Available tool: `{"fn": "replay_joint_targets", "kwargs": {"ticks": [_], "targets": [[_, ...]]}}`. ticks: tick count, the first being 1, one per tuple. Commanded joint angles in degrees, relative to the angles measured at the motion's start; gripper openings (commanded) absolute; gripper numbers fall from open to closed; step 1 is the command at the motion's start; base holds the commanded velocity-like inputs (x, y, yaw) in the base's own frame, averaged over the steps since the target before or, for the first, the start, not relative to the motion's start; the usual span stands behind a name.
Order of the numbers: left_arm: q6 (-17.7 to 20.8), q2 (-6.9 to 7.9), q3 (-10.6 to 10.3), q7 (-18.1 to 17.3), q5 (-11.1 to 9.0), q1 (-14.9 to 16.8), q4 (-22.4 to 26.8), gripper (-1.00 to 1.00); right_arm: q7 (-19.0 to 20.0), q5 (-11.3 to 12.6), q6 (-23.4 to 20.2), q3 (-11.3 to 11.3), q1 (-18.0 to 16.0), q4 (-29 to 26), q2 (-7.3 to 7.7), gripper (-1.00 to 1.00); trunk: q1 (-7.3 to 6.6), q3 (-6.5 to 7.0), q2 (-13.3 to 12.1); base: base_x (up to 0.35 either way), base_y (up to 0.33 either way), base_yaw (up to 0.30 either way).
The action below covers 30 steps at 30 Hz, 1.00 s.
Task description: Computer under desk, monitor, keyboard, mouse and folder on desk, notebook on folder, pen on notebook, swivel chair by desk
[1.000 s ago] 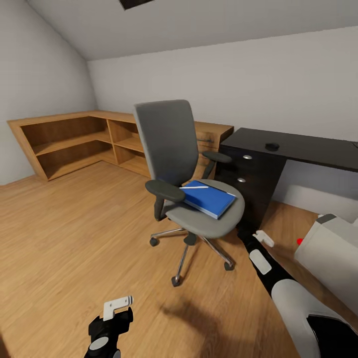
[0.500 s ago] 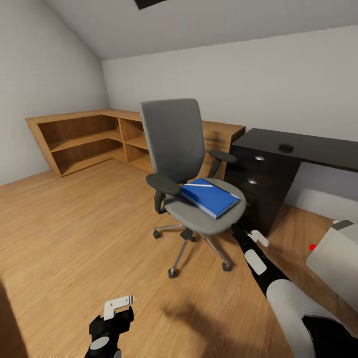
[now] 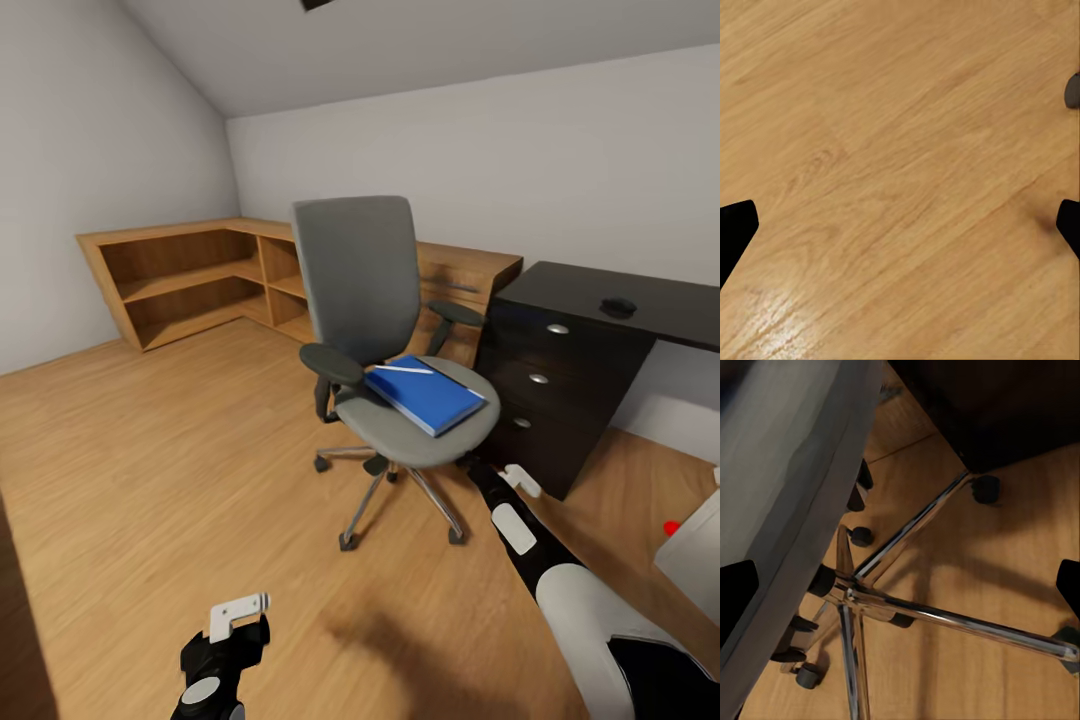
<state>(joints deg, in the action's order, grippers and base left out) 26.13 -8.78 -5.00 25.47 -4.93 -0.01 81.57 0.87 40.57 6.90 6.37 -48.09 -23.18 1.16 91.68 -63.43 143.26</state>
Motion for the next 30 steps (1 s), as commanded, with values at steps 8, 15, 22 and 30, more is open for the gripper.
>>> {"fn": "replay_joint_targets", "kwargs": {"ticks": [8, 15, 22, 30], "targets": [[0.1, 0.01, -0.1, 0.5, -0.5, 0.0, 0.1, 1.00, 0.1, 0.3, 0.2, -0.3, 0.3, 0.2, -0.02, 1.00, 0.04, -0.05, 0.0, 0.320, 0.000, 0.000], [0.1, 0.02, -0.1, 0.4, -0.5, 0.0, 0.1, 1.00, 0.1, 0.3, 0.2, -0.3, 0.3, 0.1, -0.02, 1.00, 0.04, -0.05, 0.0, 0.319, 0.000, 0.001], [0.1, 0.04, -0.1, 0.5, -0.5, 0.0, 0.0, 1.00, 0.1, 0.3, 0.2, -0.3, 0.3, 0.1, -0.11, 1.00, 0.04, -0.05, 0.0, 0.082, 0.000, 0.197], [0.2, 0.04, -0.1, 0.5, -0.6, 0.0, 0.0, 1.00, 0.1, 0.3, 0.2, -0.3, 0.3, 0.1, -0.11, 1.00, 0.04, -0.05, 0.0, 0.001, 0.000, 0.274]]}}
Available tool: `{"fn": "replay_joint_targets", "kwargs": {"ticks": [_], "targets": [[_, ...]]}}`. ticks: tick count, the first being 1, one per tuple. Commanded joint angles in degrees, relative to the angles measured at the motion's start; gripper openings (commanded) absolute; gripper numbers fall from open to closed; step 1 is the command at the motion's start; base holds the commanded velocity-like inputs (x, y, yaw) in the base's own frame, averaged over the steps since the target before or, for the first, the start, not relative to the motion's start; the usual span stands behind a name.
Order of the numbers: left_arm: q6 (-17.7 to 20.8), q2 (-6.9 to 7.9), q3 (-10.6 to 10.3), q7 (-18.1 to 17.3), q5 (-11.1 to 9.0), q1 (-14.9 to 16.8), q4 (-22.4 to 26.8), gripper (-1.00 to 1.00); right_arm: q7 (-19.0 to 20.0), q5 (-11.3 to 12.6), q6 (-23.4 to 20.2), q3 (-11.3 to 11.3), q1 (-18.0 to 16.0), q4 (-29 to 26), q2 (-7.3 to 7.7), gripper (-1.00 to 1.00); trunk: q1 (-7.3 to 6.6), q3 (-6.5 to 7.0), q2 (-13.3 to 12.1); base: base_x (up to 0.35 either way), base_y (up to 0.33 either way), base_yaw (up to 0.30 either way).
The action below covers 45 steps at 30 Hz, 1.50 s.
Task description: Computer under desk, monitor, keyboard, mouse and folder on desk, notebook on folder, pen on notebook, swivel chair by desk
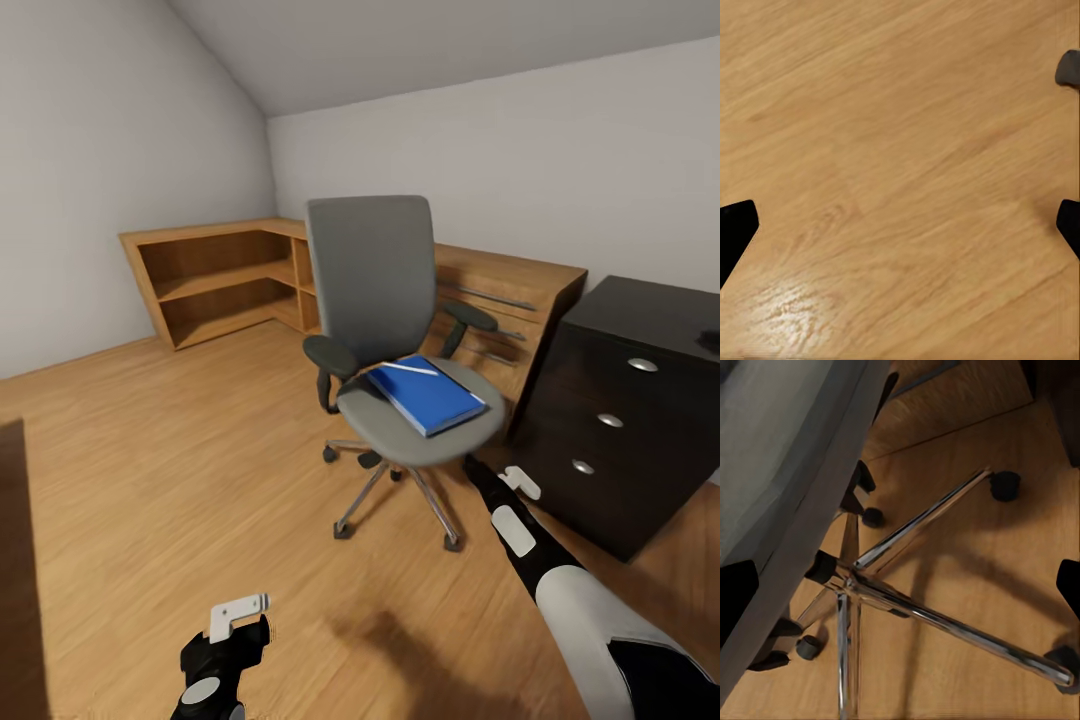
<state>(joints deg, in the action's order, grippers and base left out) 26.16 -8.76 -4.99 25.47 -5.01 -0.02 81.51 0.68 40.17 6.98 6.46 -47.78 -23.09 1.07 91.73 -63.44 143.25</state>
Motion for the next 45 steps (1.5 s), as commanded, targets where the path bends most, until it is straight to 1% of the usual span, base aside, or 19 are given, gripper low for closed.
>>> {"fn": "replay_joint_targets", "kwargs": {"ticks": [1, 6, 9, 25, 34, 45], "targets": [[0.1, 0.00, -0.1, 0.5, -0.5, 0.0, 0.1, 1.00, 0.3, 0.7, 0.1, -0.4, 0.0, 0.0, -0.02, 1.00, 0.00, -0.03, 0.0, 0.000, 0.000, 0.275], [0.1, 0.02, -0.1, 0.4, -0.5, 0.0, 0.0, 1.00, 0.3, 0.7, 0.1, -0.4, 0.0, -0.1, -0.02, 1.00, 0.00, -0.03, 0.0, 0.083, 0.000, 0.248], [0.1, 0.03, -0.1, 0.4, -0.4, 0.0, 0.0, 1.00, 0.3, 0.7, 0.1, -0.4, 0.0, 0.0, -0.02, 1.00, 0.00, -0.03, 0.0, 0.242, 0.000, 0.072], [0.1, 0.05, 0.0, 0.4, -0.4, 0.0, 0.0, 1.00, 0.3, 0.7, 0.1, -0.4, 0.0, 0.0, -0.02, 1.00, 0.00, -0.03, 0.0, 0.311, 0.000, 0.003], [0.1, 0.06, 0.0, 0.4, -0.4, 0.0, 0.0, 1.00, 0.3, 0.7, 0.1, -0.4, 0.0, 0.0, 0.02, 1.00, 0.00, -0.03, 0.0, 0.041, 0.000, 0.000], [-0.1, 0.06, 0.0, 0.4, -0.4, 0.0, 0.0, 1.00, 0.3, 0.7, 0.1, -0.4, 0.0, 0.1, 0.07, 1.00, 0.00, -0.03, 0.0, 0.257, 0.000, 0.000]]}}
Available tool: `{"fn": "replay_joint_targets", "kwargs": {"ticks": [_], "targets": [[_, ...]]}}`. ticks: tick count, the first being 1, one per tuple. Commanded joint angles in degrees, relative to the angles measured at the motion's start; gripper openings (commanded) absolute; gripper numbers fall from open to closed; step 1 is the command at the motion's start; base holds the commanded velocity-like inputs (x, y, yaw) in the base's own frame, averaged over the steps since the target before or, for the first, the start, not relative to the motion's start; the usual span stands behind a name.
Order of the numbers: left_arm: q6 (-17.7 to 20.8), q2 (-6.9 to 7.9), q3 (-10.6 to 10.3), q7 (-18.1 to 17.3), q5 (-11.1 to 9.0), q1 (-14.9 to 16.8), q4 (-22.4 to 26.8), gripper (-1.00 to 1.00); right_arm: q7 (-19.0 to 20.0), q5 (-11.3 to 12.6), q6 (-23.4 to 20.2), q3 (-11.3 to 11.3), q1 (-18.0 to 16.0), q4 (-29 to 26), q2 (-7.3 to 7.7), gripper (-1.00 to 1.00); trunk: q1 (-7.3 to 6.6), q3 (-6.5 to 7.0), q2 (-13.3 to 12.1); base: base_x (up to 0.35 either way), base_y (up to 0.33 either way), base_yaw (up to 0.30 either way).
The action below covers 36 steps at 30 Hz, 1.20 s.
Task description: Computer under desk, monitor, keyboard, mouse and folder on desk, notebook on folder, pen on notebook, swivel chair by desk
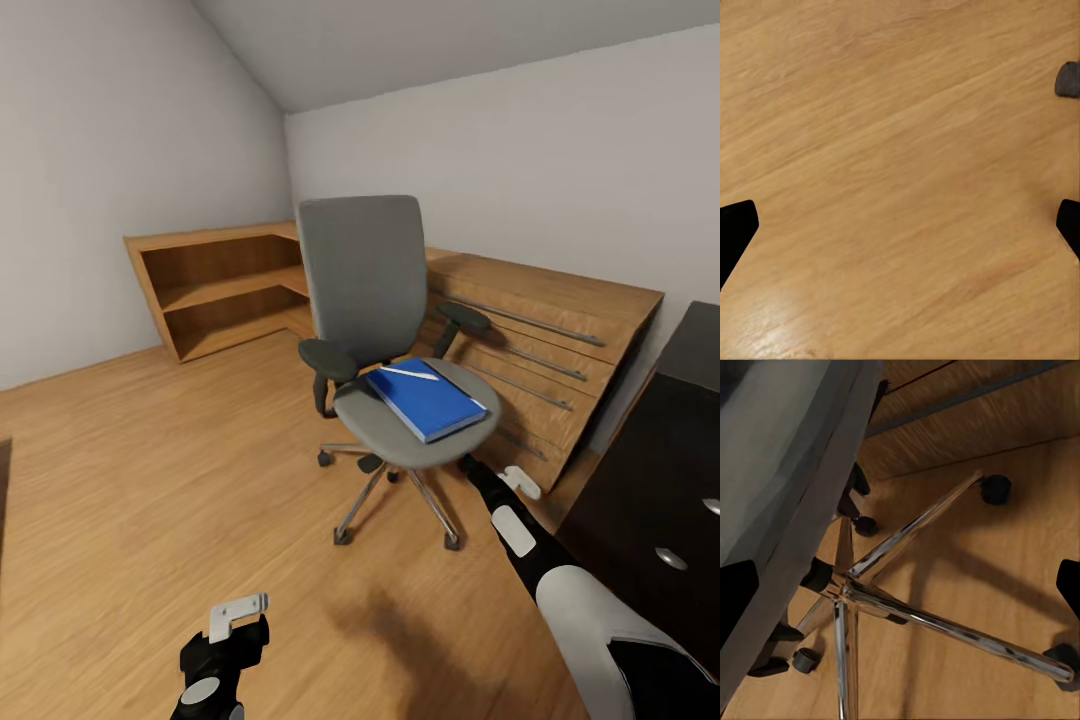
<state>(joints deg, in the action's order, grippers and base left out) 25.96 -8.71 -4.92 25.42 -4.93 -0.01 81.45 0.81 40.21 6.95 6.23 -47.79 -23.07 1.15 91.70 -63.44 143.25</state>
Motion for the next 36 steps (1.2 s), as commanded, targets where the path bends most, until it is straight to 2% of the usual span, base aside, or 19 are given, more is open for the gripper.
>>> {"fn": "replay_joint_targets", "kwargs": {"ticks": [1, 9, 28, 32, 33, 34, 36], "targets": [[-0.1, 0.01, -0.1, 0.4, -0.5, 0.0, 0.1, 1.00, 0.2, 0.7, 0.2, -0.1, 0.0, 0.0, -0.01, 1.00, 0.03, -0.04, 0.0, 0.232, 0.000, 0.000], [-0.5, 0.01, -0.1, 0.5, -0.5, 0.0, 0.0, 1.00, 0.2, 0.7, 0.1, -0.1, 0.0, 0.0, -0.01, 1.00, 0.03, -0.04, 0.0, -0.037, 0.000, 0.000], [-0.6, 0.01, 0.0, 0.5, -0.5, 0.0, 0.0, 1.00, 0.2, 0.6, 0.0, -0.2, 0.0, 0.0, -0.02, 1.00, 0.03, -0.04, 0.0, -0.325, 0.000, 0.000], [-0.6, 0.01, 0.1, 0.5, -0.5, 0.0, 0.2, 1.00, 0.3, 0.5, 0.1, -0.5, 0.1, 1.6, -0.44, 1.00, 0.03, -0.04, 0.0, -0.202, 0.000, 0.000], [-0.6, 0.01, 0.2, 0.5, -0.5, 0.0, 0.2, 1.00, 0.3, -0.2, 0.1, -1.2, 0.3, 2.9, -0.93, 1.00, 0.00, 0.18, 0.0, -0.057, 0.000, 0.000], [-0.6, 0.07, 0.2, 0.5, -0.6, 0.0, -0.6, 1.00, 0.2, -3.3, 0.6, -2.6, 1.0, 6.2, -1.95, 1.00, -0.03, 0.40, 0.0, -0.019, 0.000, 0.000], [-0.6, 0.04, 0.2, 0.4, -0.5, 0.0, -2.5, 1.00, 0.2, -8.1, 3.6, -3.1, 2.7, 10.0, -2.82, 1.00, -0.46, 0.76, -0.8, -0.010, 0.000, 0.000]]}}
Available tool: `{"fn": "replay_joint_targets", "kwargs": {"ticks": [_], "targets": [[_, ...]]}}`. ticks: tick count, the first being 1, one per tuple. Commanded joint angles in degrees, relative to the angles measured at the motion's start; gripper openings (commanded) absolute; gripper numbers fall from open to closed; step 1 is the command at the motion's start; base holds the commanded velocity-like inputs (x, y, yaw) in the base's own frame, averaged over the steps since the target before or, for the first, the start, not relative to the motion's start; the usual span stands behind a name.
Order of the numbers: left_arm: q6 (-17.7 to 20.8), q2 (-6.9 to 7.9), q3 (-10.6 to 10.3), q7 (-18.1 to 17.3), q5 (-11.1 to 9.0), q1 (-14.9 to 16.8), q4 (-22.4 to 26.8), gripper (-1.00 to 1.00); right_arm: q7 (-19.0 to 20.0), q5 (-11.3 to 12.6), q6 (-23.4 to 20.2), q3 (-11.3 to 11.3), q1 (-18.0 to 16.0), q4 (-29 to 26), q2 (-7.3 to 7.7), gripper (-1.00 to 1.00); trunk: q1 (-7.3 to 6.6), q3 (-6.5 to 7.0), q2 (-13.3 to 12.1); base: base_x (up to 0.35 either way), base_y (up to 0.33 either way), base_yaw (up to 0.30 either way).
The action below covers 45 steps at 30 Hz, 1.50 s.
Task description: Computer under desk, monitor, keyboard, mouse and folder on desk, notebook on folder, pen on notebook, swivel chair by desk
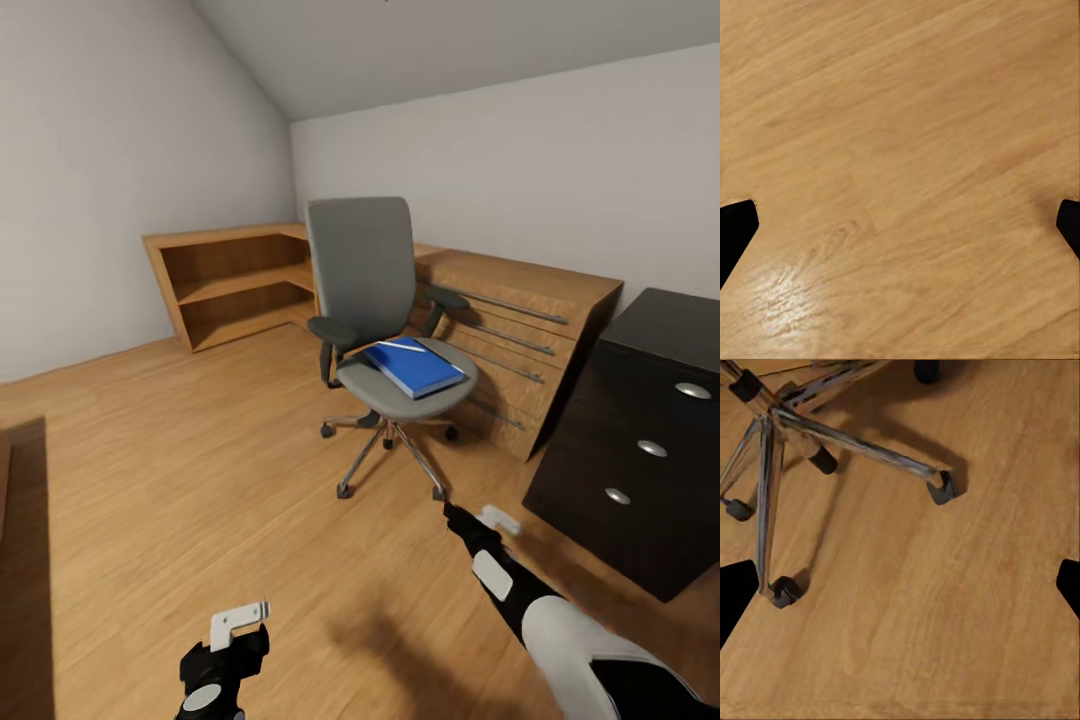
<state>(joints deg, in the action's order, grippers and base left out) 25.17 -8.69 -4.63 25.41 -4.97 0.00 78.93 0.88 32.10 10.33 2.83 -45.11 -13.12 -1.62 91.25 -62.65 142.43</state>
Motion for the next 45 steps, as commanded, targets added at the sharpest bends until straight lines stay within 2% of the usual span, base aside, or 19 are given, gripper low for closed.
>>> {"fn": "replay_joint_targets", "kwargs": {"ticks": [1, 2, 4, 7, 9, 10, 14, 15, 16, 17, 22, 28, 35, 41, 45], "targets": [[0.1, 0.01, -0.1, 0.4, -0.5, 0.0, -0.4, 1.00, 0.1, -1.2, 1.3, 0.2, 0.5, 0.9, -0.21, 1.00, -0.24, 0.15, -0.4, -0.006, 0.000, 0.000], [0.1, 0.01, -0.2, 0.4, -0.5, 0.0, -0.9, 1.00, 0.1, -2.5, 2.6, 0.1, 1.0, 1.7, -0.37, 1.00, -0.46, 0.33, -0.8, -0.005, 0.000, 0.000], [0.1, -0.05, -0.3, 0.4, -0.5, 0.0, -3.0, 1.00, 0.1, -7.3, 7.8, -0.1, 3.4, 4.4, -1.26, 1.00, -0.90, 0.69, -1.6, -0.003, 0.000, 0.000], [-1.0, -0.23, -0.5, 0.4, -0.5, 0.0, -7.1, 1.00, -0.1, -11.7, 12.2, -0.1, 5.9, 6.2, -2.04, 1.00, -1.56, 1.23, -2.8, -0.001, 0.000, 0.000], [-4.8, -0.22, -0.4, 0.2, -0.6, 0.0, -10.0, 1.00, -0.2, -14.7, 15.0, 0.0, 8.3, 7.1, -2.37, 1.00, -1.99, 1.59, -3.6, 0.000, 0.000, 0.000], [-10.1, -0.09, -0.4, 0.0, -0.7, 0.0, -12.6, 1.00, -0.4, -16.4, 18.0, 0.0, 11.8, 7.5, -2.54, 1.00, -2.21, 1.77, -4.0, 0.000, 0.000, 0.000], [-12.4, -0.02, -0.3, 0.0, -0.7, 0.0, -18.7, 1.00, -0.3, -17.1, 24.5, 0.0, 16.5, 7.8, -2.61, 1.00, -3.09, 2.49, -5.6, 0.000, 0.000, 0.000], [-16.6, -0.01, -0.3, 0.2, -0.6, 0.0, -25.4, 1.00, -0.3, -17.2, 28.8, -0.1, 19.5, 8.1, -2.55, 1.00, -3.31, 2.67, -6.0, 0.000, 0.000, -0.058], [-20.9, -0.01, -0.3, 0.2, -0.5, 0.0, -27.1, 1.00, -0.3, -17.2, 29.2, -0.1, 19.7, 8.1, -2.37, 1.00, -3.53, 2.85, -6.4, 0.000, 0.000, -0.173], [-27.1, -0.01, -0.3, 0.2, -0.5, 0.0, -30.7, 1.00, -0.3, -17.2, 29.3, -0.1, 19.8, 9.0, -2.22, 1.00, -3.75, 3.03, -6.8, 0.000, 0.000, -0.256], [-27.3, 0.10, -0.2, 0.2, -0.6, 0.0, -33.5, 1.00, -0.3, -17.2, 29.3, -0.1, 19.8, 9.6, -2.17, 1.00, -4.85, 3.96, -8.8, 0.000, 0.000, -0.260], [-27.2, 1.34, -0.2, 0.1, -0.6, 0.0, -36.2, 1.00, -0.4, -16.9, 29.5, 0.0, 19.8, 9.8, -1.53, 1.00, -6.17, 5.22, -11.2, 0.000, 0.000, -0.272], [-27.2, 1.41, -0.2, -0.2, -0.6, 0.0, -38.9, 1.00, -0.4, -16.7, 29.5, 0.1, 19.8, 10.3, -1.22, 1.00, -7.70, 6.76, -14.0, 0.000, 0.000, -0.275], [-27.1, 1.53, -0.2, -0.2, -0.7, 0.1, -40.1, 1.00, -0.4, -16.6, 29.5, 0.2, 19.8, 11.5, -0.18, 1.00, -9.02, 8.09, -16.4, 0.000, 0.000, -0.276], [-27.3, 2.29, -0.2, -0.8, -0.8, 0.3, -44.7, 1.00, -0.4, -16.6, 29.5, 0.2, 19.8, 11.7, 0.01, 1.00, -9.90, 8.99, -18.0, 0.000, 0.000, -0.274]]}}
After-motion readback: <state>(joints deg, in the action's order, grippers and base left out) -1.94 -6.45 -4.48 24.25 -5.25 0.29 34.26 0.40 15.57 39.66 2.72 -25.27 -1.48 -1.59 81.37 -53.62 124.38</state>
